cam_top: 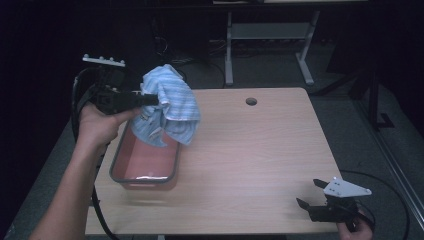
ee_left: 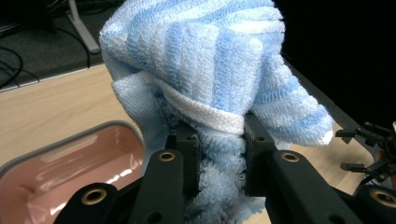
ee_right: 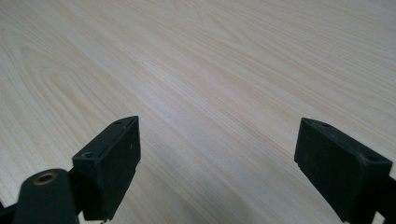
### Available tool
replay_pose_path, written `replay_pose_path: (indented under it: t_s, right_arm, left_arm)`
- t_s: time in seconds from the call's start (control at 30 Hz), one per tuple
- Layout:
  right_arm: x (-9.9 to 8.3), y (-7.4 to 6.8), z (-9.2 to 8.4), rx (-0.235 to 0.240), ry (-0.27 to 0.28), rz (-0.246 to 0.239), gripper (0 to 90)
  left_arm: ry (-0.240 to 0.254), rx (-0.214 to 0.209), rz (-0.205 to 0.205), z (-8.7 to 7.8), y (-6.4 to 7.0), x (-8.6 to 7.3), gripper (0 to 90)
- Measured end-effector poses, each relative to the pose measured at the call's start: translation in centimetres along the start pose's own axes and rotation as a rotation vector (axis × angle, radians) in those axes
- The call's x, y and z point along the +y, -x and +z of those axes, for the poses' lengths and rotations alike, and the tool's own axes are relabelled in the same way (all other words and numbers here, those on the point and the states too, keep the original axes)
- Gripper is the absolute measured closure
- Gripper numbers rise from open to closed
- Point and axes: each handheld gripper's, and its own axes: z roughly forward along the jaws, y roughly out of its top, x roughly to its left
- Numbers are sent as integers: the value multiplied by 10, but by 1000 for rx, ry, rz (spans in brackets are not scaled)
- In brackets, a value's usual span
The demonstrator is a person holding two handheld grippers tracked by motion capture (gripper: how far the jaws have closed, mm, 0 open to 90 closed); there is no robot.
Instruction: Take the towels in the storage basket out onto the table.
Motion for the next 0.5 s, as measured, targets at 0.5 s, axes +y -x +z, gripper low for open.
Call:
replay_pose_path:
  t_s: [0.5]
  right_arm:
    - [-1,2,-2,-2,16,7,139]
  left_arm:
    - [-77,-62,31,56,21,2,735]
